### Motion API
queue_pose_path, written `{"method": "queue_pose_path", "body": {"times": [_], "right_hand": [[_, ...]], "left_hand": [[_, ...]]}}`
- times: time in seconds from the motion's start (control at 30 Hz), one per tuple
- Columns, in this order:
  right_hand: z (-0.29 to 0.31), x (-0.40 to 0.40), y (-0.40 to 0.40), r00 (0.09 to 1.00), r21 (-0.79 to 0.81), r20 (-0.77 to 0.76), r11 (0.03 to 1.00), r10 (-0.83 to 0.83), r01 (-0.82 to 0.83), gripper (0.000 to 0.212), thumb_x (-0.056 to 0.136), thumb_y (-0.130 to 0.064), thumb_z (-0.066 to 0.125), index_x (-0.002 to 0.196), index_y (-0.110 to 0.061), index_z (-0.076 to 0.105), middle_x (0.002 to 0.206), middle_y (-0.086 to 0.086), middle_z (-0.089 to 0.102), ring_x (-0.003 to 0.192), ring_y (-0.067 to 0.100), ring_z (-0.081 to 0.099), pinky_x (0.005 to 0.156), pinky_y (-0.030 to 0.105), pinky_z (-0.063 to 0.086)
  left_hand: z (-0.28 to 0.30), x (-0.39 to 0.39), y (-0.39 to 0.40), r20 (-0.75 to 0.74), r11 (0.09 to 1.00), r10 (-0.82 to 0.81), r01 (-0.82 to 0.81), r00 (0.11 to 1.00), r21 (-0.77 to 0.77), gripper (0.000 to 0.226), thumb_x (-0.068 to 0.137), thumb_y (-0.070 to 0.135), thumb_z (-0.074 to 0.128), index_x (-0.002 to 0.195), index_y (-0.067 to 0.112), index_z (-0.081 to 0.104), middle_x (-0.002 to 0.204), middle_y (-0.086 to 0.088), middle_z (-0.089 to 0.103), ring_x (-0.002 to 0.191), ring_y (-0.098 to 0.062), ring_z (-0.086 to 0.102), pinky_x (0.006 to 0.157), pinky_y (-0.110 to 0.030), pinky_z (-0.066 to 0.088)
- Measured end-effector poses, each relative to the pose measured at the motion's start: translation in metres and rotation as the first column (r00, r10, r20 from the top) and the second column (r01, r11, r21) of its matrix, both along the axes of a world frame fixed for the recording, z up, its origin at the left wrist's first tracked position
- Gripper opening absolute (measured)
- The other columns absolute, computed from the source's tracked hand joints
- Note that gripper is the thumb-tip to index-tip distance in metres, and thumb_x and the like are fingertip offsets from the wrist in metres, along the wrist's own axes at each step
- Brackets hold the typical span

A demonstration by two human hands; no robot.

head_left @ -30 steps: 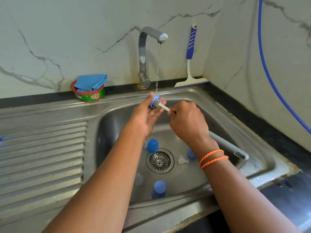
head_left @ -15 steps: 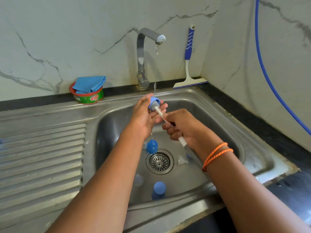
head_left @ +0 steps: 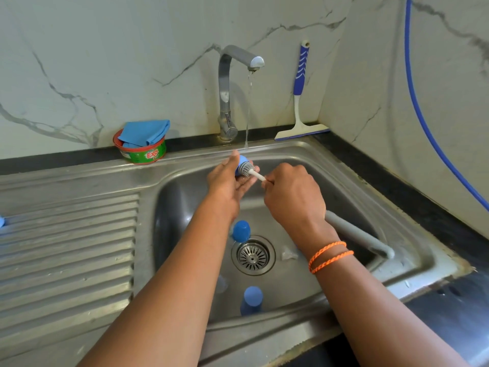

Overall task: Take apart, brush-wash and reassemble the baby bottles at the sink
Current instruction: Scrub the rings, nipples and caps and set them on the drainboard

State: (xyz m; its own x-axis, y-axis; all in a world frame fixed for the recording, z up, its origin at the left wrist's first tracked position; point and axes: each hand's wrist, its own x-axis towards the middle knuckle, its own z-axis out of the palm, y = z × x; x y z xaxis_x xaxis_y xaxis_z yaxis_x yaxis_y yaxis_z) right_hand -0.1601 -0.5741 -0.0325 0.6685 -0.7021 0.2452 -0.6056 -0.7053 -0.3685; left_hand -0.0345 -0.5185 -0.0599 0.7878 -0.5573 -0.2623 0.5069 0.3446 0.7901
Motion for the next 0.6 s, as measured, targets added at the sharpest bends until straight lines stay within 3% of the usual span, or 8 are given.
{"method": "queue_pose_path", "body": {"times": [0.17,0.23,0.3,0.33,0.4,0.47,0.53,0.6], "right_hand": [[-0.004,0.001,0.006,0.993,0.012,0.119,1.0,0.017,-0.018,0.012,0.103,-0.019,0.058,0.102,-0.011,0.068,0.092,0.01,0.058,0.089,0.037,0.064,0.066,0.037,0.042],[-0.011,0.005,0.003,0.981,0.143,0.189,0.988,0.034,-0.061,0.012,0.099,-0.015,0.057,0.091,-0.012,0.064,0.088,0.012,0.062,0.079,0.035,0.062,0.064,0.037,0.045],[-0.014,0.009,-0.004,0.964,0.392,0.266,0.914,-0.002,-0.106,0.017,0.095,-0.011,0.054,0.084,-0.007,0.066,0.077,0.012,0.061,0.063,0.028,0.056,0.054,0.032,0.042],[-0.01,0.01,-0.008,0.942,0.585,0.331,0.794,-0.047,-0.166,0.021,0.097,-0.008,0.052,0.082,-0.005,0.067,0.07,0.012,0.058,0.052,0.022,0.05,0.047,0.027,0.037],[-0.002,0.006,-0.013,0.893,0.881,0.419,0.312,-0.164,-0.356,0.028,0.106,-0.005,0.048,0.087,-0.004,0.068,0.063,0.005,0.048,0.04,0.007,0.034,0.036,0.018,0.024],[0.007,0.0,-0.013,0.883,0.89,0.421,-0.096,-0.208,-0.447,0.028,0.111,-0.011,0.043,0.099,-0.004,0.067,0.061,-0.003,0.041,0.039,0.001,0.027,0.035,0.011,0.018],[0.007,-0.001,-0.015,0.896,0.855,0.393,-0.276,-0.206,-0.439,0.024,0.112,-0.016,0.042,0.108,-0.006,0.063,0.059,-0.007,0.039,0.038,0.003,0.027,0.034,0.012,0.017],[0.008,-0.002,-0.012,0.909,0.867,0.372,-0.281,-0.185,-0.412,0.021,0.112,-0.017,0.042,0.115,-0.008,0.061,0.058,-0.007,0.039,0.039,0.003,0.027,0.035,0.011,0.018]], "left_hand": [[0.001,-0.006,-0.002,0.08,0.995,-0.092,0.096,0.993,-0.038,0.023,0.105,0.031,0.061,0.126,0.022,0.061,0.109,-0.014,0.078,0.095,-0.025,0.079,0.077,-0.034,0.061],[0.001,-0.008,-0.002,0.104,0.99,-0.128,0.134,0.986,-0.048,0.025,0.107,0.032,0.058,0.131,0.026,0.058,0.11,-0.013,0.078,0.098,-0.025,0.078,0.074,-0.032,0.06],[0.002,-0.006,-0.001,0.081,0.985,-0.14,0.147,0.987,-0.09,0.027,0.108,0.032,0.054,0.133,0.023,0.057,0.11,-0.018,0.077,0.1,-0.03,0.077,0.076,-0.036,0.063],[0.002,-0.004,-0.001,0.054,0.982,-0.137,0.142,0.989,-0.12,0.028,0.109,0.033,0.052,0.133,0.02,0.057,0.107,-0.019,0.077,0.098,-0.033,0.077,0.076,-0.038,0.064],[0.003,0.0,0.0,-0.01,0.977,-0.108,0.105,0.994,-0.188,0.033,0.11,0.035,0.049,0.134,0.015,0.057,0.1,-0.02,0.075,0.095,-0.036,0.076,0.069,-0.038,0.065],[0.004,0.004,0.0,-0.064,0.975,-0.079,0.063,0.995,-0.215,0.042,0.109,0.038,0.049,0.139,0.009,0.056,0.106,-0.023,0.072,0.102,-0.038,0.074,0.057,-0.033,0.062],[0.004,0.007,-0.001,-0.101,0.977,-0.039,0.017,0.994,-0.213,0.053,0.106,0.041,0.053,0.143,0.003,0.053,0.107,-0.023,0.07,0.102,-0.036,0.073,0.054,-0.03,0.06],[0.003,0.011,0.001,-0.119,0.983,0.001,-0.023,0.993,-0.182,0.061,0.104,0.047,0.057,0.143,0.001,0.052,0.101,-0.019,0.073,0.092,-0.029,0.076,0.059,-0.031,0.061]]}}
